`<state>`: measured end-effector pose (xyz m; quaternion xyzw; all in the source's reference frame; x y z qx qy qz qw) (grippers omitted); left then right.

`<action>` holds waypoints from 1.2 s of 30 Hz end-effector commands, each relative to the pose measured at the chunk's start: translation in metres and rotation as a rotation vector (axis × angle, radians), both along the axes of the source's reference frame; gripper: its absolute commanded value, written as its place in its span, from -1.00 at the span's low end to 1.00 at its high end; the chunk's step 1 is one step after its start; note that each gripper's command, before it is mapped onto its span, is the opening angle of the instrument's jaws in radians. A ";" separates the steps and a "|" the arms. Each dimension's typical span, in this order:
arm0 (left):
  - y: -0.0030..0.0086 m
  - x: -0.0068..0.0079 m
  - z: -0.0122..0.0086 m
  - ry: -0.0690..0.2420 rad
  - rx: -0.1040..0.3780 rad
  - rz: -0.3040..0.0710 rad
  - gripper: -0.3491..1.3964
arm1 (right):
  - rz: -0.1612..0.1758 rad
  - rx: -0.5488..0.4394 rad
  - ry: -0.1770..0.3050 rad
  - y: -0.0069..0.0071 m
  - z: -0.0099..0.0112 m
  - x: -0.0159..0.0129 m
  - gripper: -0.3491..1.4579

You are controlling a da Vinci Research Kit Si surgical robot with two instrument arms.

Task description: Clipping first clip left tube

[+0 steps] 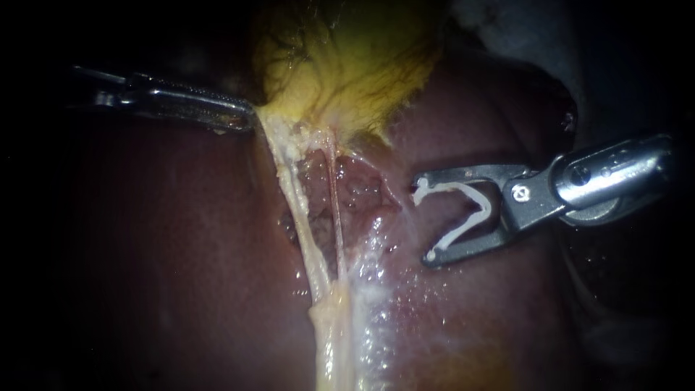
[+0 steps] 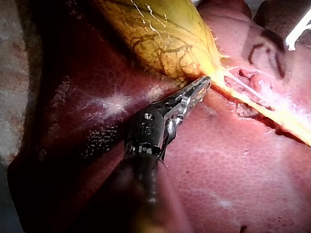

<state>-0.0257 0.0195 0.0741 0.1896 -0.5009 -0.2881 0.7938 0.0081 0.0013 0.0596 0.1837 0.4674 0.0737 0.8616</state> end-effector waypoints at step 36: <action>-0.0002 0.0001 -0.0003 0.001 0.000 -0.001 -1.00 | 0.070 0.425 0.063 -0.0036 0.0097 0.0104 0.01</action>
